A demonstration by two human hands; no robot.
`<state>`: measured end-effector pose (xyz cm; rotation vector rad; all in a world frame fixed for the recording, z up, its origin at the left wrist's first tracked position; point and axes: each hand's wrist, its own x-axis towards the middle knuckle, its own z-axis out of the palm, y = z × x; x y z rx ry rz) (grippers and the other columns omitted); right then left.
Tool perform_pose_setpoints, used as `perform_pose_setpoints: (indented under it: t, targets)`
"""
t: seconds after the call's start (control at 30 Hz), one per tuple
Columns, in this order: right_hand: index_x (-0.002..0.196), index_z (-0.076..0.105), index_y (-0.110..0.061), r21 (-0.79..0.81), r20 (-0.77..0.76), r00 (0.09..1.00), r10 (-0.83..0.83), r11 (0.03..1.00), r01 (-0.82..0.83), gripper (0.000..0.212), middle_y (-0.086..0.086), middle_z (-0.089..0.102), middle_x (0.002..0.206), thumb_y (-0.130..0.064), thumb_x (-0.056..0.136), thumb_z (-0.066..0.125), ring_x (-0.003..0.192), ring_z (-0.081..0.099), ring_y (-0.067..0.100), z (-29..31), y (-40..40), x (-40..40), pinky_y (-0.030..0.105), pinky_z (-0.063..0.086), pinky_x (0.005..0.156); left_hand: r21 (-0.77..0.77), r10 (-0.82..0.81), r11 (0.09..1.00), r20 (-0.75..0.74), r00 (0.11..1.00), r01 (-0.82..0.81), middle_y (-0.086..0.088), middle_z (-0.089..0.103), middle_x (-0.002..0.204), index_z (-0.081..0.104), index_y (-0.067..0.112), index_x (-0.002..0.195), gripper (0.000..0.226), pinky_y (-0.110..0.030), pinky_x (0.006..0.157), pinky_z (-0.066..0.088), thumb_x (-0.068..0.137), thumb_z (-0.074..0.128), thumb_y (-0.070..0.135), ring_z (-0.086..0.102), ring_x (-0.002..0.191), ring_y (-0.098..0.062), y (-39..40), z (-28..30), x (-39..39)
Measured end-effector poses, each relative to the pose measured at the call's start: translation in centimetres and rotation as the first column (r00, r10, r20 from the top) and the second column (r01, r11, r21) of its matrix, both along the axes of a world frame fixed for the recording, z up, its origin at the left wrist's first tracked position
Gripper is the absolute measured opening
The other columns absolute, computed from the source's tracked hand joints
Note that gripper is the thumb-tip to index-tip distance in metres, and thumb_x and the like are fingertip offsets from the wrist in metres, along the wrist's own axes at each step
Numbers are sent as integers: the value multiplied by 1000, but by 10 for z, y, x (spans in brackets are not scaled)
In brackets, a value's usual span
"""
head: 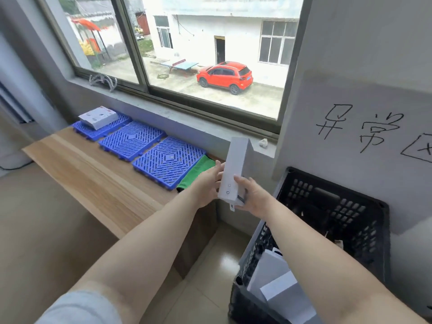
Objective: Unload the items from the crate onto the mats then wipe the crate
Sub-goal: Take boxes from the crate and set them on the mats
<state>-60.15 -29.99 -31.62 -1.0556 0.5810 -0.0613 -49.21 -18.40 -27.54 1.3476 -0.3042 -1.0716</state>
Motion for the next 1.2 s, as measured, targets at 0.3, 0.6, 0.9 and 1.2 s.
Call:
perform_pose_setpoints:
  t: [0.3, 0.6, 0.9, 1.2]
  targets:
    - [139, 49, -20, 455, 197, 980, 25, 883, -114, 64, 15, 59, 118, -55, 87, 36, 103, 56, 31, -3, 116, 96, 45, 44, 92, 188, 188, 964, 10, 982, -186, -10, 48, 141, 49, 24, 135, 51, -52, 98, 45, 98, 40, 57, 43, 134, -32, 155, -16, 100]
    - [138, 50, -15, 322, 114, 978, 173, 925, -201, 60, 20, 62, 125, -44, 87, 39, 103, 62, 35, -3, 257, 221, 40, 51, 80, 111, 247, 964, -28, 969, -242, -10, 62, 122, 52, 23, 133, 36, -61, 93, 51, 100, 51, 39, 60, 109, -31, 306, -26, 191]
    - [124, 51, -27, -75, -92, 960, 265, 959, -272, 37, 9, 58, 124, -45, 93, 57, 110, 61, 29, 11, 368, 327, 48, 55, 83, -21, 553, 833, -2, 833, -552, -4, 72, 114, 51, 32, 137, 50, -59, 89, 52, 90, 66, 37, 65, 107, -31, 428, -35, 264]
    - [123, 51, -18, -167, 4, 890, 456, 878, -449, 44, 13, 63, 119, -18, 83, 69, 105, 65, 31, 7, 463, 426, 59, 50, 93, -5, 701, 712, -33, 712, -702, -7, 70, 115, 59, 34, 125, 30, -39, 64, 58, 95, 63, 30, 68, 91, -27, 533, -23, 322]
